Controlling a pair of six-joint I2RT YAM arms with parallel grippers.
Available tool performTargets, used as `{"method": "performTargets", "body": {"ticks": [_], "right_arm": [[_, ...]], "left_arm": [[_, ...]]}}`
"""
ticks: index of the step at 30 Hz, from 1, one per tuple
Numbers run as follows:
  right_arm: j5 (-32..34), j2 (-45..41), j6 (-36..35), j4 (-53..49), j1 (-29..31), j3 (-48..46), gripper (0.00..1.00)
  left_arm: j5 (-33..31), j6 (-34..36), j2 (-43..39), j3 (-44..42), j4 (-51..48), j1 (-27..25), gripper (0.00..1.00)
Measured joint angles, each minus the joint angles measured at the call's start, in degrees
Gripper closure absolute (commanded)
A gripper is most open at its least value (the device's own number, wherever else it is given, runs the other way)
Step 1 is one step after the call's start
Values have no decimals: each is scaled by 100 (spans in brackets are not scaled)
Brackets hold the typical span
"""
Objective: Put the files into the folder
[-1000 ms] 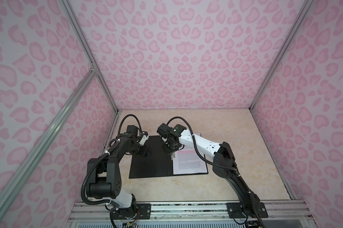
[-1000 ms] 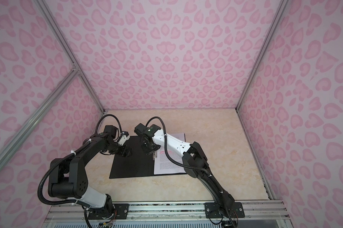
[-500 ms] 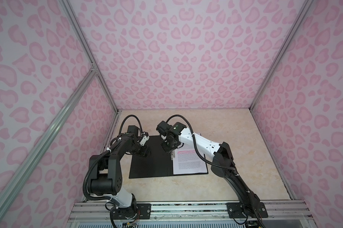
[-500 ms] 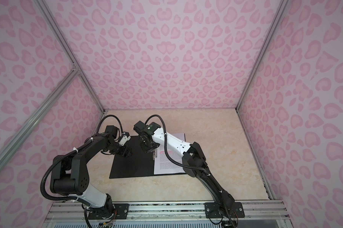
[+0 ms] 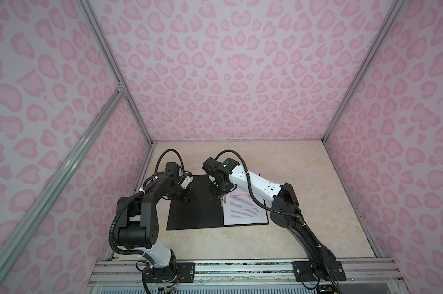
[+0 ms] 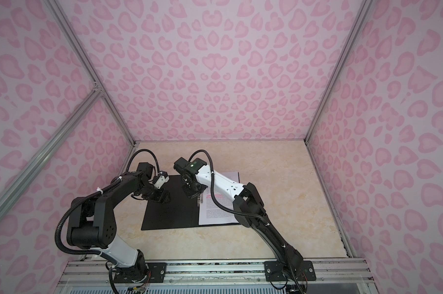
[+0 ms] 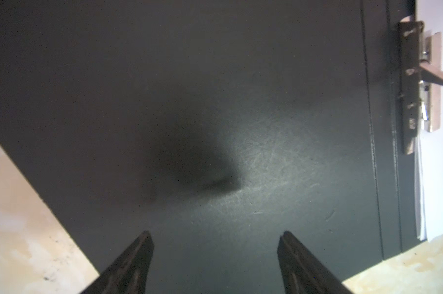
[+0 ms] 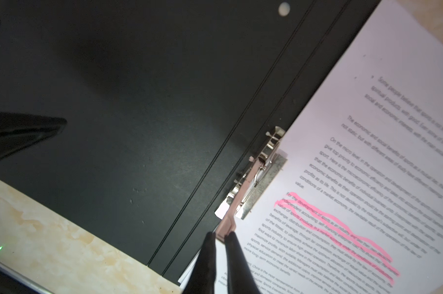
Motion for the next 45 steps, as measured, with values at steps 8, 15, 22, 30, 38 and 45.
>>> {"method": "performTargets", "body": {"ticks": [8, 15, 22, 30, 38, 45], "right_arm": [[-55, 116, -11, -116, -2, 236, 86], [-57, 146, -24, -251, -2, 549, 86], [-76, 302, -42, -387, -4, 629, 86], [-90, 404, -66, -490, -4, 656, 86], [-94, 492, -107, -575, -7, 761, 86], [-107, 553, -157, -673, -9, 782, 88]], "left_arm": [[4, 13, 48, 0, 0, 0, 20], [11, 28, 83, 0, 2, 0, 20], [26, 28, 116, 9, 2, 0, 21], [31, 31, 175, 11, 4, 0, 21], [68, 31, 216, 20, 2, 0, 21], [70, 33, 236, 33, 4, 0, 21]]}}
